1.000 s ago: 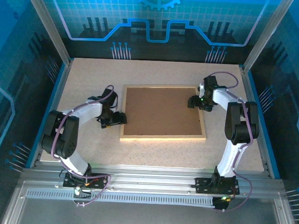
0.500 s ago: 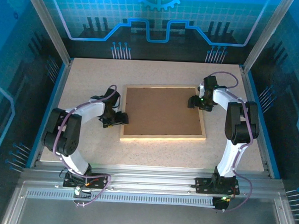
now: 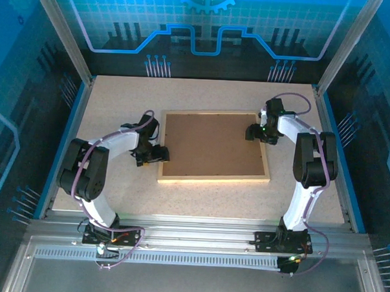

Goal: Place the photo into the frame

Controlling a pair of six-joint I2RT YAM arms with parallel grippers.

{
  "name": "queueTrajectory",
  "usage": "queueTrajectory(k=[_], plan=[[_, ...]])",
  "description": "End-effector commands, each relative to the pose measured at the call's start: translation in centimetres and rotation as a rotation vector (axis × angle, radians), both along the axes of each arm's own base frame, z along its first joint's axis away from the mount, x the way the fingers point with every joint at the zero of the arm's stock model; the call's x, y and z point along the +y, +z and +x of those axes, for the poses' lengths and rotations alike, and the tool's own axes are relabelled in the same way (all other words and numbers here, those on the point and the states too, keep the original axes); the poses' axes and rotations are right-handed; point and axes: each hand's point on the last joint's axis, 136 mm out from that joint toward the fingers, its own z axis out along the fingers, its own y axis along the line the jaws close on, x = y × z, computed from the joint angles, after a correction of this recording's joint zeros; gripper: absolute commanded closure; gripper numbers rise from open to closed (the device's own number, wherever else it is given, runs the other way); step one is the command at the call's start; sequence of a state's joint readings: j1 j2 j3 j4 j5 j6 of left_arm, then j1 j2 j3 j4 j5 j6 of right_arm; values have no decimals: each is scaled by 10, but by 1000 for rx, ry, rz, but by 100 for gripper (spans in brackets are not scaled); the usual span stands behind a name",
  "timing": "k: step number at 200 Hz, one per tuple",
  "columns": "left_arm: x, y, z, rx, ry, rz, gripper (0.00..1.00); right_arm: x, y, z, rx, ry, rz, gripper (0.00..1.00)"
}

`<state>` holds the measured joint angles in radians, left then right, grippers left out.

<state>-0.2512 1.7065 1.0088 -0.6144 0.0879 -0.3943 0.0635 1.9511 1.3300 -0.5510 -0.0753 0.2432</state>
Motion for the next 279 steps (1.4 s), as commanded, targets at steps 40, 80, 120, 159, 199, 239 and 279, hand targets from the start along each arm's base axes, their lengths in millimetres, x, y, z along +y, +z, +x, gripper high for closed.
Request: queueTrajectory(k=[40,80,120,159,199,239,279], plan=[[-16,46,27,-121,-28,-57,20,17,-3,-3,27,29,61,25],[0,61,37,-175,8,-48,19,16,2,0,17,30,53,25],[19,58,33,-169,32,-8,19,16,3,2,15,30,54,25],[23,38,13,-101,38,4,19,16,3,3,16,30,57,25],[23,21,-2,-56,58,-7,20,17,1,2,23,27,60,25],[16,14,-6,-43,70,-49,20,18,1,2,22,28,61,25],[12,7,-9,-24,63,-53,20,18,0,1,23,29,58,25]])
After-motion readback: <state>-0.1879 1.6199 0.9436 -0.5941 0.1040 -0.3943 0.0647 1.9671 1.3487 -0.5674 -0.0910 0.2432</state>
